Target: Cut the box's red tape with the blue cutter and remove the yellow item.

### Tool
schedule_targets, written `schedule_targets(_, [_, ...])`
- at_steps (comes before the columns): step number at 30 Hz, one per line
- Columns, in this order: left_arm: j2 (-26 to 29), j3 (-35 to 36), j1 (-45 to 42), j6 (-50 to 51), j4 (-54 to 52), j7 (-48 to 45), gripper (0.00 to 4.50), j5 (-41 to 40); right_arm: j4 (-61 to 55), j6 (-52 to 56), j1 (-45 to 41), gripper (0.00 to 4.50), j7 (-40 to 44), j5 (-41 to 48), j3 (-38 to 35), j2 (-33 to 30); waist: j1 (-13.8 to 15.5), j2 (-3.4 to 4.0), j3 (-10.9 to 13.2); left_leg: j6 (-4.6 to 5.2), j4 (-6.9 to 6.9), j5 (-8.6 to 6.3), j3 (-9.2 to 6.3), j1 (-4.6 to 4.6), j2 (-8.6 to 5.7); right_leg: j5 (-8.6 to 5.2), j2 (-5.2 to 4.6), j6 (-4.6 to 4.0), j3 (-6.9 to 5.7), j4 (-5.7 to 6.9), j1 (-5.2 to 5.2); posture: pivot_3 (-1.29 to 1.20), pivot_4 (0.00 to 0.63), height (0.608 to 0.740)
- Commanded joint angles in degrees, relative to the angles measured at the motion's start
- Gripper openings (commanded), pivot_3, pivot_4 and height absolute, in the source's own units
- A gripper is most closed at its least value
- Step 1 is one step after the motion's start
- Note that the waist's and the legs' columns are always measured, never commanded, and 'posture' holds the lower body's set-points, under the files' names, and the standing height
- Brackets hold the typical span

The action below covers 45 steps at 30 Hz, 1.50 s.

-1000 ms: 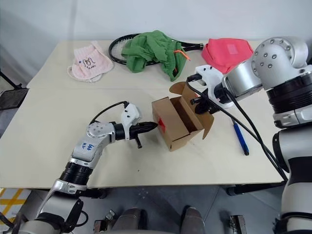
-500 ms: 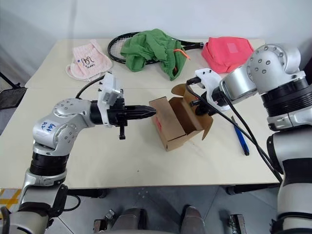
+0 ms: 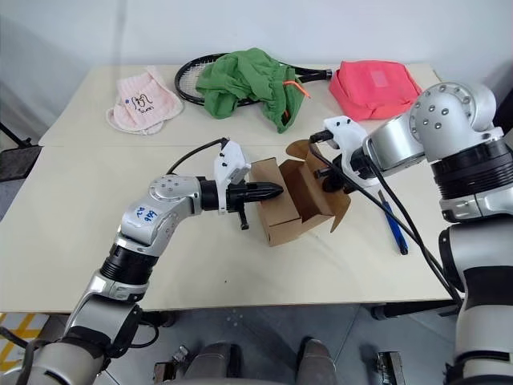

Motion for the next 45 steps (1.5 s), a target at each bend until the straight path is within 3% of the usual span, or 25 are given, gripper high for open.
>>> schedule_targets(1, [3.63, 0.44, 2.45, 3.72, -0.61, -0.03, 0.0, 1.23, -2.19, 0.42, 0.71, 0.01, -0.2, 1.29, -1.63, -2.44, 0.0, 0.0, 0.0, 0.0, 0.01, 0.0, 0.0, 0.02, 0.0, 0.0, 0.0, 0.0, 0.0, 0.0, 0.01, 0.0, 0.15, 0.74])
schedule_targets(9, [10.49, 1.52, 6.97, 7.98, -3.07, -1.21, 0.0, 0.99, -2.99, 0.42, -0.36, 0.01, 0.05, 4.21, -0.38, -4.62, 0.54, 0.06, -0.04, 0.01, 0.11, 0.0, 0.08, 0.16, 0.01, 0.02, 0.0, -0.03, 0.08, 0.02, 0.16, 0.0, 0.15, 0.74])
schedule_targets(21, [9.73, 2.98, 10.15, 11.23, -5.75, 0.84, 0.0, 0.33, -6.29, 0.42, 1.41, 0.01, -4.03, 13.32, 3.27, -8.18, 1.11, 0.04, -0.06, 0.07, 0.23, 0.03, 0.07, 0.17, 0.0, 0.1, -0.01, -0.1, 0.08, 0.0, 0.25, 0.0, 0.15, 0.74])
schedule_targets(36, [7.92, 6.01, 10.79, 10.26, -6.12, 3.89, 0.0, -0.47, -8.55, 0.42, 7.79, 0.01, -8.04, 13.4, 0.11, -6.33, 0.52, -0.04, -0.01, 0.07, 0.08, 0.04, 0.2, -0.01, 0.04, 0.1, -0.01, -0.1, 0.07, -0.03, -0.07, 0.0, 0.15, 0.74])
schedule_targets(41, [14.52, 5.66, 14.86, 14.78, -11.44, -1.53, 0.0, -2.89, -10.43, 0.42, 9.83, 0.01, -8.75, 12.2, -1.92, -6.07, 0.23, -0.03, -0.01, 0.06, 0.03, 0.03, 0.26, -0.01, 0.05, 0.1, -0.01, -0.1, 0.06, -0.02, -0.14, 0.0, 0.15, 0.74])
schedule_targets(45, [18.72, 13.02, 16.67, 15.45, -13.33, -5.0, 0.0, -8.43, -11.29, 0.42, 10.17, 0.01, -8.88, 11.85, -3.26, -5.58, 0.08, -0.03, -0.01, 0.06, 0.02, 0.03, 0.31, 0.01, 0.1, 0.1, 0.0, -0.1, 0.06, -0.01, -0.15, 0.0, 0.15, 0.74])
